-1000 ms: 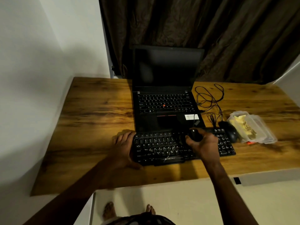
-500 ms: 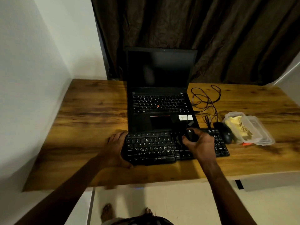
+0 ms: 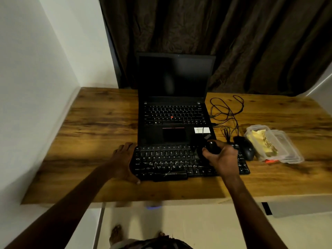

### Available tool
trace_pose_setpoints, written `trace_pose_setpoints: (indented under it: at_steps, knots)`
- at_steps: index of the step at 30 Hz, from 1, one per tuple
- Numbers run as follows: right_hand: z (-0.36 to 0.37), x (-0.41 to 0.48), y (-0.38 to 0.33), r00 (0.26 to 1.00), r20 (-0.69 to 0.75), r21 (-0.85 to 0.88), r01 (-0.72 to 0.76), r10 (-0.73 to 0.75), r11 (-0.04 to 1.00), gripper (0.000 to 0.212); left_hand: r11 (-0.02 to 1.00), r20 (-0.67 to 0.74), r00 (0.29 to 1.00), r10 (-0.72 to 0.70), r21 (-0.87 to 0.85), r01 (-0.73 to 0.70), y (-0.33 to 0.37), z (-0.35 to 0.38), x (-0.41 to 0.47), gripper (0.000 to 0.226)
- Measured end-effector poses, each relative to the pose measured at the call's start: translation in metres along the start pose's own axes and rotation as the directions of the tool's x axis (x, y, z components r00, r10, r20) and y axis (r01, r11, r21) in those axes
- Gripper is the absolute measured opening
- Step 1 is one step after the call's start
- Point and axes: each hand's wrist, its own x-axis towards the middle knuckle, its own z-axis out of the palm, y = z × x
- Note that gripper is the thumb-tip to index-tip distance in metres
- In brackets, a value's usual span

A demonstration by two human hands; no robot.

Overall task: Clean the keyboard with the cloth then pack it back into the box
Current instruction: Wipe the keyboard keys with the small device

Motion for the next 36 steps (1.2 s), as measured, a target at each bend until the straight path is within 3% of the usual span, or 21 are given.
trace_pose_setpoints:
  at_steps: [5, 11, 16, 21, 29, 36]
  knots:
    - [-0.009, 0.006, 0.007, 0.999, -0.021, -0.104, 0.041, -0.044, 0.994, 0.018, 1.000, 0.020, 1.000, -0.006, 0.006, 0.006, 0.002, -0.001, 0.001, 0.152]
    - [0.024, -0.013, -0.019, 0.981, 0.143, -0.089, 0.144, -0.130, 0.986, 0.015, 0.999, 0.014, 1.000, 0.001, 0.035, -0.002, 0.001, 0.001, 0.003, 0.152]
    - [0.002, -0.001, -0.007, 0.993, 0.103, 0.065, 0.043, -0.050, 0.997, 0.014, 1.000, 0.026, 0.999, -0.020, 0.004, 0.020, 0.000, 0.002, 0.003, 0.156]
    - [-0.021, 0.008, 0.009, 0.997, -0.035, -0.009, 0.066, -0.066, 0.998, 0.013, 1.000, 0.000, 1.000, -0.006, -0.022, 0.006, -0.003, 0.004, 0.002, 0.160]
    - [0.013, -0.006, -0.006, 0.979, 0.137, 0.042, 0.148, -0.152, 0.988, 0.013, 0.999, -0.039, 0.999, 0.003, -0.045, -0.005, -0.008, 0.010, -0.003, 0.159]
    - [-0.012, 0.008, 0.015, 0.997, -0.003, 0.005, 0.077, -0.077, 0.997, 0.017, 0.995, -0.053, 0.999, -0.009, -0.098, 0.004, -0.013, 0.016, -0.004, 0.152]
